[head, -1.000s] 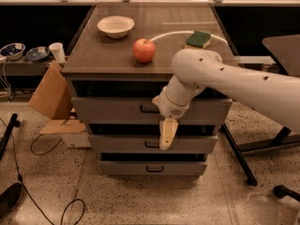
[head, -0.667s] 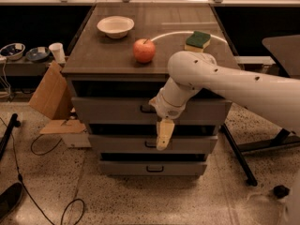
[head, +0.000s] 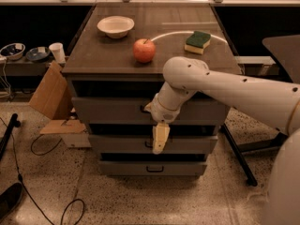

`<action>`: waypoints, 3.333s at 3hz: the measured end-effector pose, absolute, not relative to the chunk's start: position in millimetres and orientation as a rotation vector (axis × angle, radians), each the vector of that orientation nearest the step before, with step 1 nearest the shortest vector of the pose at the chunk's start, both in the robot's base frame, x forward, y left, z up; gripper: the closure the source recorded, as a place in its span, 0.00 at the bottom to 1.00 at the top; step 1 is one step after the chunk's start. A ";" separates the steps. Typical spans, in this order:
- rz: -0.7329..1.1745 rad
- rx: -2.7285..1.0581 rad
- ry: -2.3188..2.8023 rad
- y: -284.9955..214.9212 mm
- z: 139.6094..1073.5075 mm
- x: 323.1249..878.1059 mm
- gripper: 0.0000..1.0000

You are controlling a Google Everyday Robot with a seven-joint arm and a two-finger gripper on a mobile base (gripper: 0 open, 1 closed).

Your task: Open top drawer

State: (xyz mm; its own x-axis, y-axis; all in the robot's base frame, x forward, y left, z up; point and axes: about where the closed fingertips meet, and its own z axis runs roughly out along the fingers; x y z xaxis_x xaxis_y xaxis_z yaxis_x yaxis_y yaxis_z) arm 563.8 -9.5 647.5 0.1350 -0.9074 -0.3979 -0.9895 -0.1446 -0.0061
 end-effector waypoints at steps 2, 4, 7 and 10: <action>0.522 -2.240 1.873 -19.1 641.7 548.7 0.00; 0.555 -2.308 1.978 -50.6 648.8 522.5 0.00; 0.598 -2.422 1.995 -62.7 655.8 492.8 0.00; 0.678 -2.512 1.969 -65.9 669.1 468.1 0.00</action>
Offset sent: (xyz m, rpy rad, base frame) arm -0.0287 -0.0258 -0.0022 -0.0779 0.1444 0.0638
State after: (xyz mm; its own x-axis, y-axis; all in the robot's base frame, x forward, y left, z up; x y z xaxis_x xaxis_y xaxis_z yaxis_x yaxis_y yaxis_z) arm 468.1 -65.9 669.1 0.1884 -0.9508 -0.2459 -0.9007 -0.2670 0.3427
